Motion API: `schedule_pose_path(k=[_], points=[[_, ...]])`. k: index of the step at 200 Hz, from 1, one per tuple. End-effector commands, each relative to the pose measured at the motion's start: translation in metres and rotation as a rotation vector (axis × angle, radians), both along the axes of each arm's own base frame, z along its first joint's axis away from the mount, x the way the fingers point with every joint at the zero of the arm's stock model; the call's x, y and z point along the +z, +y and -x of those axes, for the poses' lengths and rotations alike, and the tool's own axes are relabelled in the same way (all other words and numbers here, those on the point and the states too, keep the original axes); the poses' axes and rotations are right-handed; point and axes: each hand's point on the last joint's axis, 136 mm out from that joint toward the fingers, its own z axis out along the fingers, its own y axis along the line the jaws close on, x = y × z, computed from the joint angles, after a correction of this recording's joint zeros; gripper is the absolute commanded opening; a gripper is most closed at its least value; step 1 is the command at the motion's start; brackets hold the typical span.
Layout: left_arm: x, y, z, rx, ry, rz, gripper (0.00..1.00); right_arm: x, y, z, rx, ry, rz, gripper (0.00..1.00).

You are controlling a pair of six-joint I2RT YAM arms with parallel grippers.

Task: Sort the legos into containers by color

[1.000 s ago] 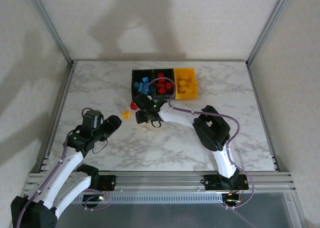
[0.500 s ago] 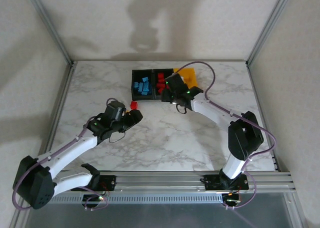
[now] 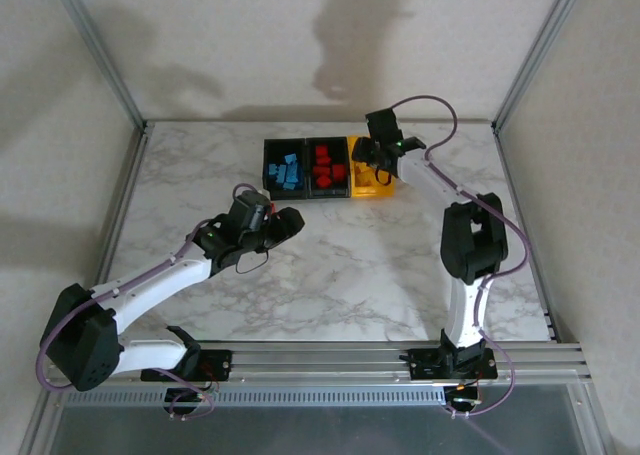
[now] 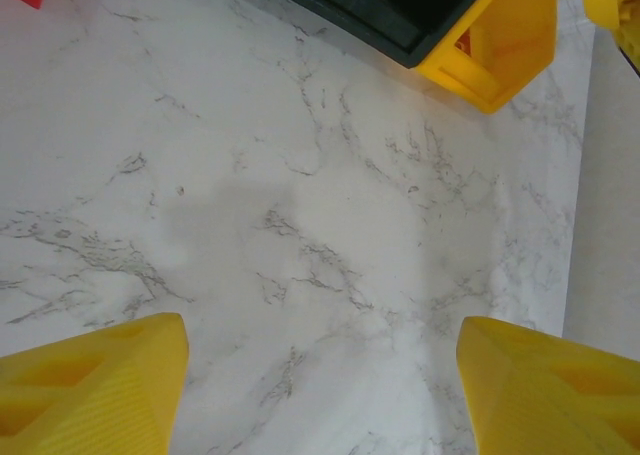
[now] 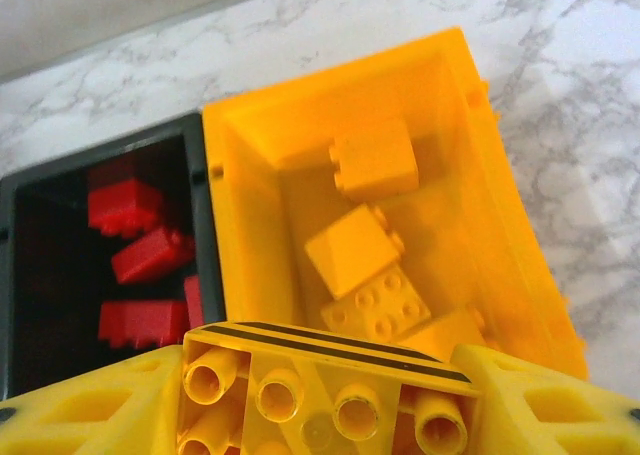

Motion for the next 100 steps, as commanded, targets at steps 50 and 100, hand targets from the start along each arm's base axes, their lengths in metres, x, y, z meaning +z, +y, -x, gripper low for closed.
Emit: schedule_pose_path(k=[50,100], points=[[0.004,0.004,-0.004,0.024,-0.015,-0.035,0.71,-0.023,0.007,-0.046,-0.033,0.041,-0.078,0.61],[-0.001,0.005,-0.005,0.024,-0.006,-0.045,0.71,-0.039,0.013,-0.055,-0.053,0.060,-0.127,0.63]])
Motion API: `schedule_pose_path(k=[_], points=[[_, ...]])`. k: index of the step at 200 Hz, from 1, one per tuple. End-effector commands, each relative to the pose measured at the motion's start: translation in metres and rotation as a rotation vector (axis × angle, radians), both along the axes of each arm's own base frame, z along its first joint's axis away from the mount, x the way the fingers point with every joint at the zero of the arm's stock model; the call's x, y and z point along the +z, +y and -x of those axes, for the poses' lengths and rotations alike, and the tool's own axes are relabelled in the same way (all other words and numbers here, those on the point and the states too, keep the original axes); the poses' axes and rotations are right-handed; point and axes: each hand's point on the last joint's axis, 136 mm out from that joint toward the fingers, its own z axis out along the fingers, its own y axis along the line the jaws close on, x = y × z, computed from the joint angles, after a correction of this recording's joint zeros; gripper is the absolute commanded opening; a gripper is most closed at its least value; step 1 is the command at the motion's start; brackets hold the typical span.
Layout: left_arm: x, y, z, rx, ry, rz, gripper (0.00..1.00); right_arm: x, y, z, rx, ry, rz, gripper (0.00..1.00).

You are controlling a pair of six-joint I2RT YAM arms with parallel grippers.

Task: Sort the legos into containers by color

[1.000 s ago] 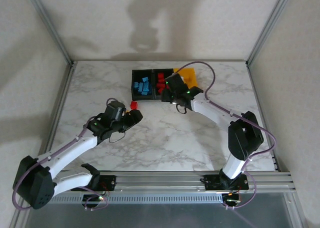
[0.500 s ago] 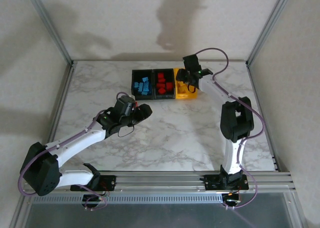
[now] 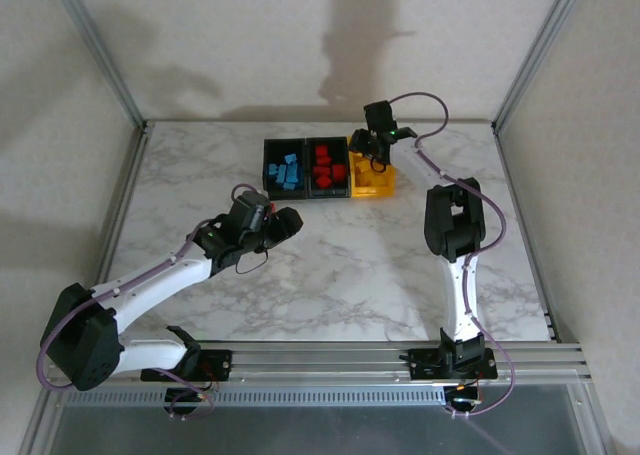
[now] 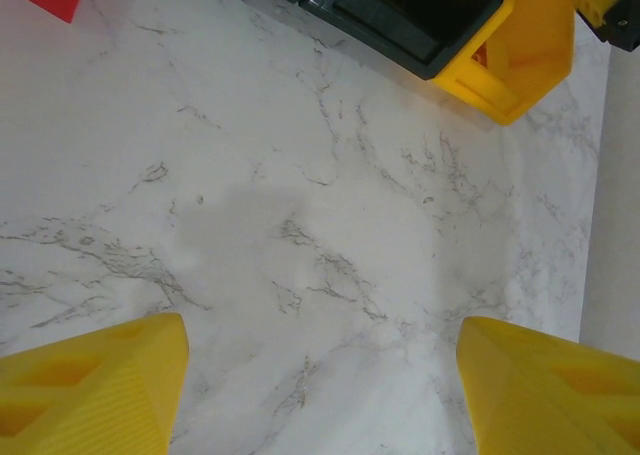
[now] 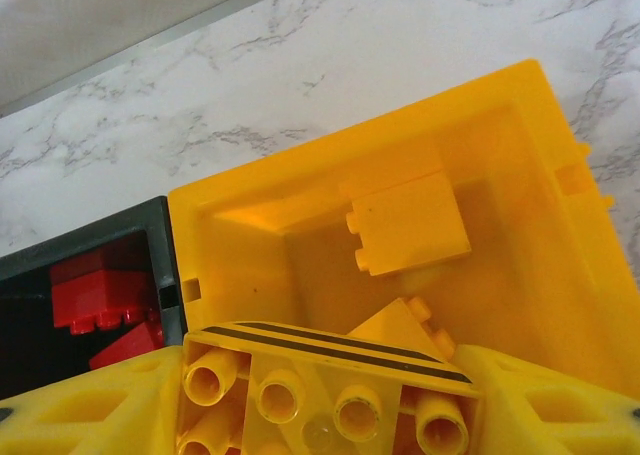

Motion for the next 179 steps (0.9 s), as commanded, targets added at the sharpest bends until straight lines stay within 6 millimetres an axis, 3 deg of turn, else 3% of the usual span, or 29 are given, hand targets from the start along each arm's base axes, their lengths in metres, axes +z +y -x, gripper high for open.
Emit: schedule_pose_path(k=[1,37,90,179], points=[[0.002,0.000,-0.003,0.003,-0.007,-0.021,0.71,-0.004,0.003,-0.008,-0.020,0.009,-0.047,0.63],[-0.001,0.002,-0.003,0.004,-0.004,-0.028,0.71,-0.017,0.003,-0.010,-0.040,0.031,-0.069,0.63],[-0.002,0.005,-0.003,0.010,0.000,-0.031,0.71,-0.016,0.005,-0.012,-0.046,0.030,-0.086,0.71],[0.004,0.011,-0.006,0.035,-0.014,-0.035,0.71,0.019,0.005,-0.012,-0.043,-0.033,-0.114,0.74]])
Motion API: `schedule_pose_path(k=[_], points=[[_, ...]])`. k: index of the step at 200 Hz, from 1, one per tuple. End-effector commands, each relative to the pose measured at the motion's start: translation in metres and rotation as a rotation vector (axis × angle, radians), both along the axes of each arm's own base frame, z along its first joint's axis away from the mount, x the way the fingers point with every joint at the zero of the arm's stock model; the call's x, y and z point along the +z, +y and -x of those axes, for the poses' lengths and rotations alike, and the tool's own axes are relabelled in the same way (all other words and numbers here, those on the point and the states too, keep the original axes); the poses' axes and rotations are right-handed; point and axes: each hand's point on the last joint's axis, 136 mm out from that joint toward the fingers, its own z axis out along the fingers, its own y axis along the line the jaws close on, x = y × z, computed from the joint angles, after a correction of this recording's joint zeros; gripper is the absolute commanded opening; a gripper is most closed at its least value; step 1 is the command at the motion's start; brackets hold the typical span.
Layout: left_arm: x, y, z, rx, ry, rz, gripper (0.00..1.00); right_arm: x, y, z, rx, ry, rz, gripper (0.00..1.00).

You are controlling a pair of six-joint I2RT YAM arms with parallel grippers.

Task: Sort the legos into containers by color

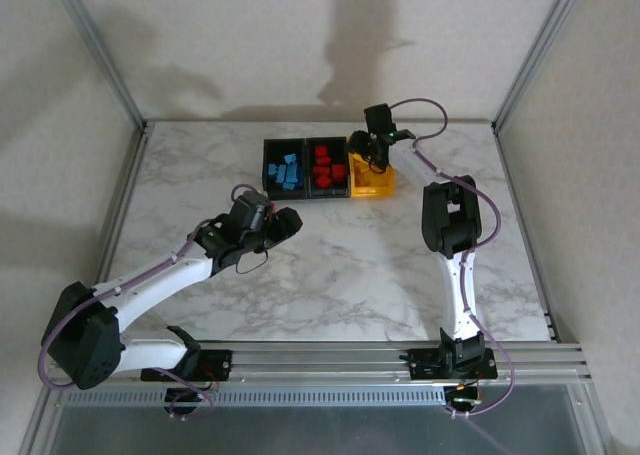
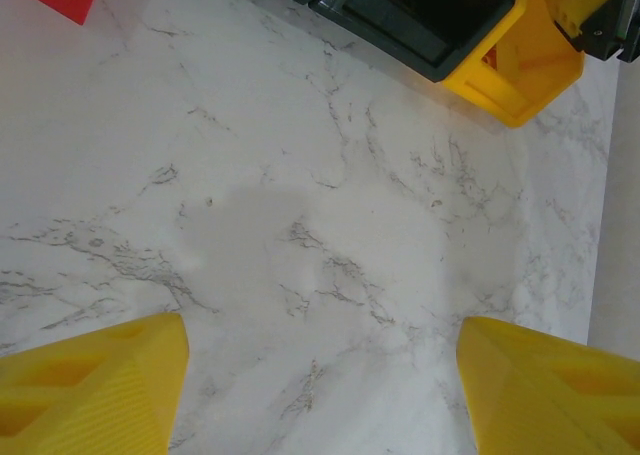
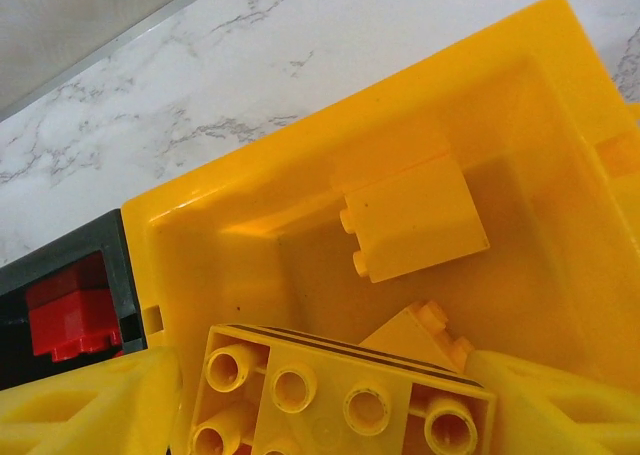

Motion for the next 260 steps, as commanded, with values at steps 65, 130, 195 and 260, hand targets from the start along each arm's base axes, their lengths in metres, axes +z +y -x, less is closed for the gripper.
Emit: schedule_pose_path(k=[65,130,195,260], points=[[0.011,0.012,-0.005,0.038,-0.026,-0.024,0.71,0.048,-0.004,-0.011,-0.024,-0.097,-0.032,0.73],[0.013,0.016,-0.005,0.047,-0.028,-0.028,0.71,0.049,-0.012,-0.013,-0.045,-0.100,-0.025,0.73],[0.019,0.027,-0.009,0.100,-0.050,-0.041,0.72,0.087,-0.014,0.002,-0.010,-0.166,-0.040,0.69],[0.007,0.072,-0.015,0.177,-0.022,-0.147,0.72,0.124,0.003,0.075,0.148,-0.235,-0.072,0.66]])
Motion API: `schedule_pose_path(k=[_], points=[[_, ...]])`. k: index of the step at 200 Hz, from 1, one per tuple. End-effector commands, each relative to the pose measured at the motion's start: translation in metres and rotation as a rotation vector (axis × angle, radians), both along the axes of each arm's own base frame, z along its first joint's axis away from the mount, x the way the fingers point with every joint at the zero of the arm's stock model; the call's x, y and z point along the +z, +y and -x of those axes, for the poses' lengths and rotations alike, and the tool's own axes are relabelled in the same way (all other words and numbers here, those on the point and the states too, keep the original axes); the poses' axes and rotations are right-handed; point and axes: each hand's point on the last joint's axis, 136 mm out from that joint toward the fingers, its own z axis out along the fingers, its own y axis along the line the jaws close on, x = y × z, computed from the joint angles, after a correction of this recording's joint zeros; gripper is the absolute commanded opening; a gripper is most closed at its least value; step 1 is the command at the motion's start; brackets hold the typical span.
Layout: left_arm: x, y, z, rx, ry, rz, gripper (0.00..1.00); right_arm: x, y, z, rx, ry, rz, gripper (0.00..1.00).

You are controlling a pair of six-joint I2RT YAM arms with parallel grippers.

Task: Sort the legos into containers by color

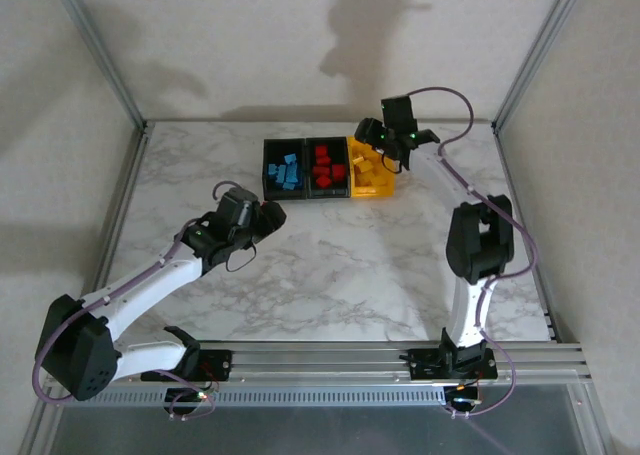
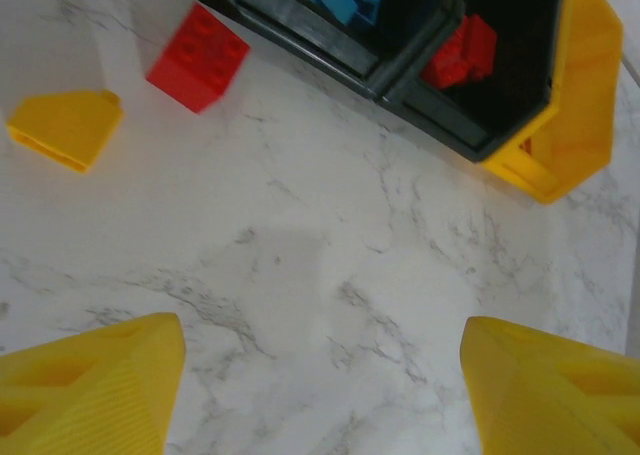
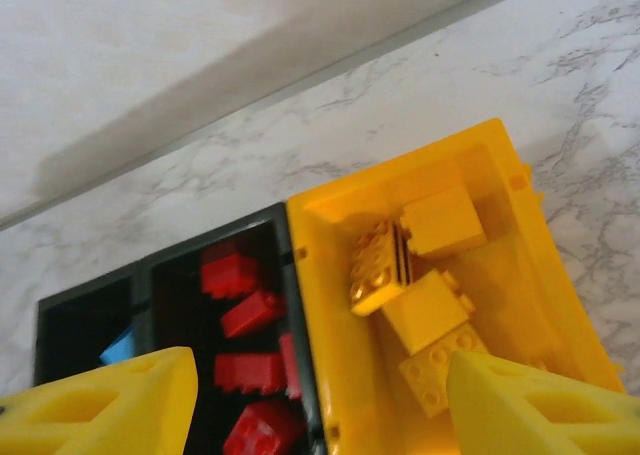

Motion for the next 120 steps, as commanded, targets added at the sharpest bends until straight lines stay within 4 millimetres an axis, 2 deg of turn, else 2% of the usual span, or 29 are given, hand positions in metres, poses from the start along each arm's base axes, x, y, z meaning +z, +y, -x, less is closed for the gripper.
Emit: schedule_pose_path(k=[1,25,52,66,99,120], points=[[0.000,0.023,-0.003,0.034,0.010,-0.072,0.72,0.018,0.013,0.029,0.095,-0.055,-0.011,0.66],[-0.011,0.039,-0.008,0.052,0.037,-0.141,0.69,0.018,0.018,0.064,0.158,-0.067,-0.010,0.65],[-0.033,0.051,-0.016,0.043,0.094,-0.242,0.63,0.011,0.019,0.101,0.221,-0.069,0.008,0.65],[-0.044,0.053,-0.020,0.024,0.125,-0.275,0.60,0.007,0.017,0.119,0.249,-0.063,0.020,0.65],[-0.059,0.058,-0.035,-0.010,0.173,-0.370,0.62,-0.009,0.007,0.153,0.270,-0.037,0.032,0.65],[-0.060,0.047,-0.052,-0.054,0.163,-0.368,0.63,-0.023,-0.002,0.167,0.256,-0.010,0.045,0.65]])
